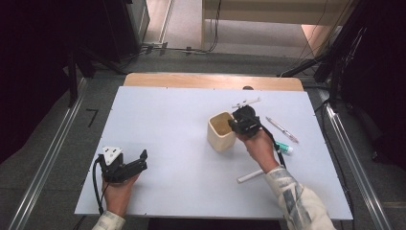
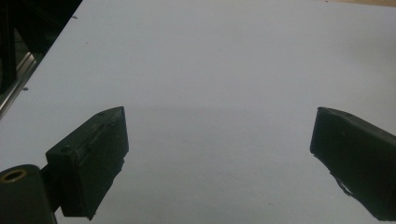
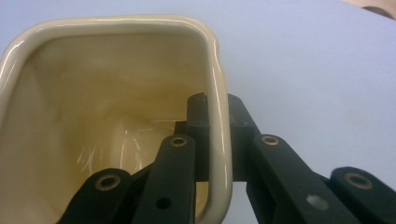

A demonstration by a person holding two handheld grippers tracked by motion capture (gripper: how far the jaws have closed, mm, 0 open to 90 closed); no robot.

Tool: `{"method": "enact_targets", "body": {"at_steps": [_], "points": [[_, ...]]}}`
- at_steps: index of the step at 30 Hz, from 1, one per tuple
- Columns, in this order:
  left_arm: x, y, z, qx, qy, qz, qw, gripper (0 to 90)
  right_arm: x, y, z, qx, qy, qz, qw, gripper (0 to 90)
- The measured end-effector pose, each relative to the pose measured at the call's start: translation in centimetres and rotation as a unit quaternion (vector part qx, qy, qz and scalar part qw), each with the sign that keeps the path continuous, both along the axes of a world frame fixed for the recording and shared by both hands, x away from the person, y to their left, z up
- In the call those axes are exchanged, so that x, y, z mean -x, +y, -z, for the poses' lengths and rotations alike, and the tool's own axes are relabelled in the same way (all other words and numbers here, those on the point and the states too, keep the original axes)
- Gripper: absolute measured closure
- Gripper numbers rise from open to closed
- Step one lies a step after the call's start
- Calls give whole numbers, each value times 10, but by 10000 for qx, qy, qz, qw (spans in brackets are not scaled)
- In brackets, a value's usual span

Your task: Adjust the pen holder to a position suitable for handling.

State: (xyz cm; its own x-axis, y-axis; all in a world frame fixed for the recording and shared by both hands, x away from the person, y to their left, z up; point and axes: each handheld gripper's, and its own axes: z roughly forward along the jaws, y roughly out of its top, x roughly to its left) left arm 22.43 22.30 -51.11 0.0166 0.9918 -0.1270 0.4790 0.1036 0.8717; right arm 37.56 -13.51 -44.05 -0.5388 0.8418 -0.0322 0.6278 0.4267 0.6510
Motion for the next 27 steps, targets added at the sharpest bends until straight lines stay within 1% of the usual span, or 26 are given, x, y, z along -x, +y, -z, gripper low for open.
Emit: {"method": "enact_targets", "body": {"at_steps": [1,3,4,6,7,10,13,14,15,16,17,18,19,20,21,22,23,24,26,27], "points": [[0,0,0,5,-5,3,10000,52,15,7,1,40,-46,-75,10000,815],[0,-1,0,16,-11,16,10000,52,24,11,2,16,-11,-103,9999,815],[0,-1,0,16,-11,16,10000,52,27,12,2,38,-37,-93,9999,816],[1,-1,-1,8,-23,25,10000,52,29,13,2,62,-70,-84,9999,815],[1,-1,-1,11,-23,28,10000,52,30,12,2,20,-42,-38,10000,815],[1,0,0,18,-14,25,10000,53,30,12,2,11,-35,-31,10000,815],[0,-1,0,22,-11,19,10000,52,30,12,3,1,-76,-48,10000,808],[0,-1,0,22,-7,19,10000,52,29,12,3,-19,-78,-70,9999,772],[0,-1,0,26,-1,8,10000,52,29,10,3,-91,-95,-133,9998,702],[0,0,0,24,3,10,10000,52,29,10,3,-91,-95,-133,9998,702],[0,0,0,23,6,7,10000,52,30,8,2,-159,-172,-172,9996,568],[0,0,0,24,16,11,10000,53,31,5,1,-237,-272,-206,9991,528],[-1,0,0,23,15,11,10000,52,34,1,0,-343,-421,-226,9983,478],[-1,0,0,20,17,24,10000,52,34,1,0,-343,-421,-226,9983,478],[-2,-1,1,15,20,12,10000,52,39,-9,-2,-631,-706,-188,9953,419],[-2,-1,1,10,32,26,10000,52,39,-9,-2,-631,-706,-188,9953,419],[-2,-2,1,3,40,39,10000,53,45,-21,-2,-924,-989,-130,9907,345],[-2,-3,1,-22,43,45,10000,53,45,-21,-2,-924,-989,-130,9907,345],[-2,-3,1,-32,26,51,10000,53,52,-33,-2,-1148,-1211,-58,9860,299],[-2,-4,0,-40,27,52,10000,52,55,-39,-2,-1206,-1295,-22,9842,280]]}}
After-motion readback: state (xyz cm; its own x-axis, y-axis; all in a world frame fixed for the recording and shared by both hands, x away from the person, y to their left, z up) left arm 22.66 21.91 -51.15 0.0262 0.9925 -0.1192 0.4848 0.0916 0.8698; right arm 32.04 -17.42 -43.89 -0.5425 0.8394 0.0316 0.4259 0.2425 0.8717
